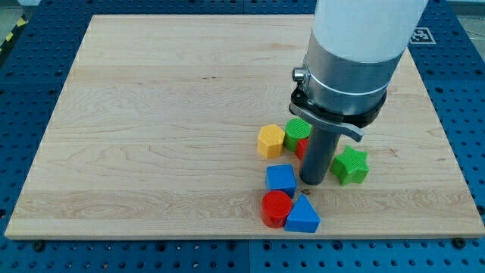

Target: Move the green circle towards the center right of the board

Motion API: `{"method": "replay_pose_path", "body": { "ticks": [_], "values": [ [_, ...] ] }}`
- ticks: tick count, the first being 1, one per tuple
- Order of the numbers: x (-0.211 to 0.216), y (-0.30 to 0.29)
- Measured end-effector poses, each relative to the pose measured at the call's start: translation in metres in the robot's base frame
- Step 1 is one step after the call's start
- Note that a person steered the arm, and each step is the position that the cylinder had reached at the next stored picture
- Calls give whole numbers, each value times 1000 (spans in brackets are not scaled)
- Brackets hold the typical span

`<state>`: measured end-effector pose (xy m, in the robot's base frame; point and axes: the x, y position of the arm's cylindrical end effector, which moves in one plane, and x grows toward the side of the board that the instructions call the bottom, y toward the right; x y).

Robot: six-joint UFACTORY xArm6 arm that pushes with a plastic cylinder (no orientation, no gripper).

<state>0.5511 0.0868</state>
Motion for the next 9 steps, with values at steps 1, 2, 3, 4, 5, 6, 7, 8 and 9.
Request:
{"method": "replay_pose_path", "body": {
  "ticks": [1,2,3,4,5,6,7,8,9],
  "values": [
    [-20,-24],
    [-59,-51],
    [-93,-59],
    [-101,-30],
    [-82,-8],
    [-78,26],
    [-84,48],
    [-92,49],
    [-140,49]
  ]
}}
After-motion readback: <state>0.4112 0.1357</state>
